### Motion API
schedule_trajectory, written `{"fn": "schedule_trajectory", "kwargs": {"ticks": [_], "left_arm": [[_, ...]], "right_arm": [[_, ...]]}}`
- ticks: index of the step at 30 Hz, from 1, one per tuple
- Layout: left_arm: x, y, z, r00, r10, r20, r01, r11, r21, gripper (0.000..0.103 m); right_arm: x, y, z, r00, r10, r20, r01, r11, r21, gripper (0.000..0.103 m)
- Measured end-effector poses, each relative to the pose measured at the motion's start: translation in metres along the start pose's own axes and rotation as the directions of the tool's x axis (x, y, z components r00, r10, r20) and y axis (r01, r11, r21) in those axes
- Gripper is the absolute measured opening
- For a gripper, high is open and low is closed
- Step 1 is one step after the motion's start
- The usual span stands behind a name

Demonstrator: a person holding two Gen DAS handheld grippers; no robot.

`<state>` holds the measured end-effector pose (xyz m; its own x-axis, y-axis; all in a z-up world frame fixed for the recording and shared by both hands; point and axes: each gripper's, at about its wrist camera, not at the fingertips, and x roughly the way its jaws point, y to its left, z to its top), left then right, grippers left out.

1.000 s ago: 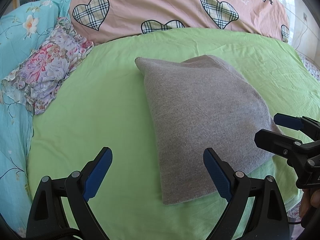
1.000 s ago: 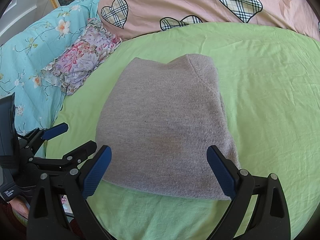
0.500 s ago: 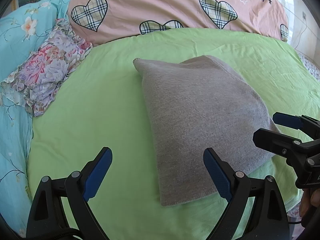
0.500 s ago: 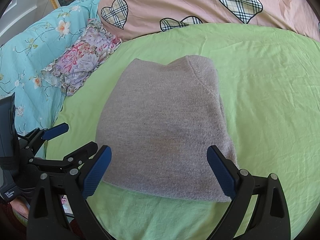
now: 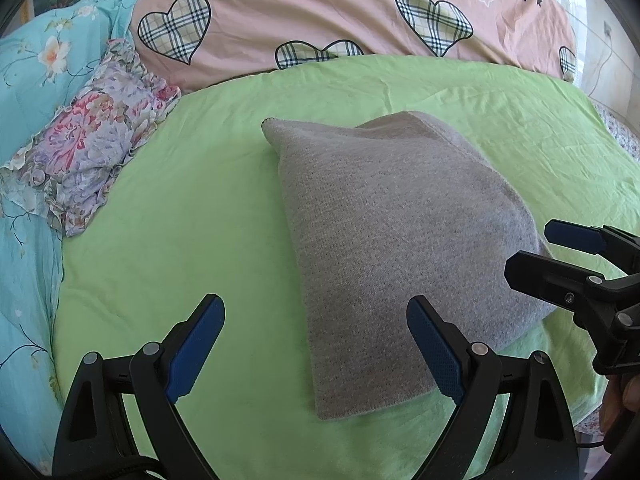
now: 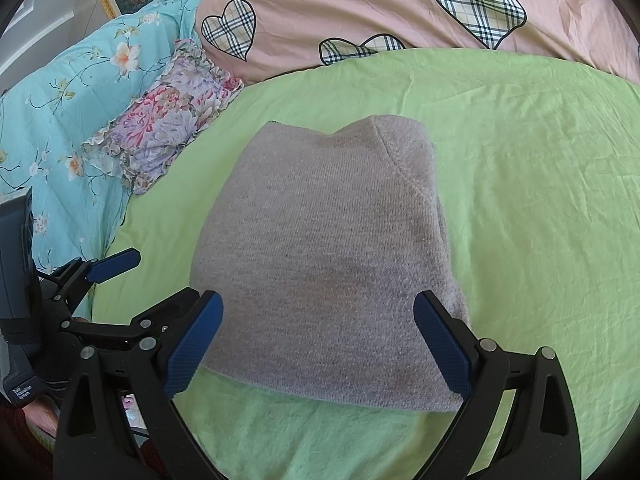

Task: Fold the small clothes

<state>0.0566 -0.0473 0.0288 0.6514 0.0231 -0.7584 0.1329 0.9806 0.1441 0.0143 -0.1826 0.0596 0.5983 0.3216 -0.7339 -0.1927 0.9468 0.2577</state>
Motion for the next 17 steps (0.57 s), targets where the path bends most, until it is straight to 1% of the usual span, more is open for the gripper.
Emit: {"fn": "schedule_trajectory", "kwargs": {"ticks": [10,17], "left_arm": [[0.001,0.006,0.007,1.000,0.002,0.026,-0.002,1.000,-0.010,0.093],[0.001,0.008,0.011,1.000,0.008,0.029,-0.008,1.000,-0.014,0.093]], "right_arm": [[0.004,-0.010,0.009,1.000,-0.005,0.002,0.005,1.000,0.007,0.096],[0.005,-0.013,0.013,1.000,0.006,0.011,-0.006,1.000,0.011,0.096]]}}
